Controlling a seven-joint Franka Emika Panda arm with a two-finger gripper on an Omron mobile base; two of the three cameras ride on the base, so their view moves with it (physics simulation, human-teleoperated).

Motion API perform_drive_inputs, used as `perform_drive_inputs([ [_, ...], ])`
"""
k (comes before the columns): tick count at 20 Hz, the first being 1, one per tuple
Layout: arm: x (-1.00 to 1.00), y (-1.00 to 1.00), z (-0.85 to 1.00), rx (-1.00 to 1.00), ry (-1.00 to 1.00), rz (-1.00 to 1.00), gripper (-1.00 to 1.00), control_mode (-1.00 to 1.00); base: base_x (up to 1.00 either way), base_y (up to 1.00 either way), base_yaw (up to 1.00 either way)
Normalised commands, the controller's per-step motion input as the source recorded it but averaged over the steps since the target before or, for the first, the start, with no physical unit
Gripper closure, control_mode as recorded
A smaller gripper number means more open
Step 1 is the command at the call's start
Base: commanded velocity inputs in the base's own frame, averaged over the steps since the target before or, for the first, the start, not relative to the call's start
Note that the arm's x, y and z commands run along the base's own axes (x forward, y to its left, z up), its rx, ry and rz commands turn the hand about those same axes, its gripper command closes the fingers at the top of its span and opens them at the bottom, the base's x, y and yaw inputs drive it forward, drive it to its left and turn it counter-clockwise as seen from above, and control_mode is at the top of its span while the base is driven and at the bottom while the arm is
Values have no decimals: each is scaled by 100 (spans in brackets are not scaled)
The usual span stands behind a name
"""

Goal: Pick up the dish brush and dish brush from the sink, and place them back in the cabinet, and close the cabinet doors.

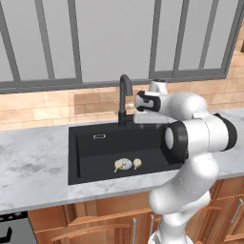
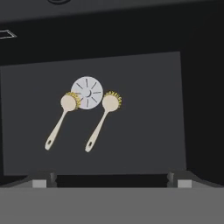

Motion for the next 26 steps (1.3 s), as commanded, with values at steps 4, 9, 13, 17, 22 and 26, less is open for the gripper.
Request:
perform_drive_inputs([
  [4, 16, 0, -31, 0, 0, 0, -100, -100, 0, 0, 0],
  [9, 10, 0, -28, 0, 0, 0, -100, -100, 0, 0, 0],
  [13, 2, 0, -34, 0, 0, 0, -100, -100, 0, 0, 0],
  [17, 0, 0, -36, 0, 0, 0, -100, -100, 0, 0, 0],
  [22, 0, 0, -38, 0, 0, 0, -100, -100, 0, 0, 0],
  [26, 0, 0, -35, 0, 0, 0, -100, -100, 0, 0, 0],
])
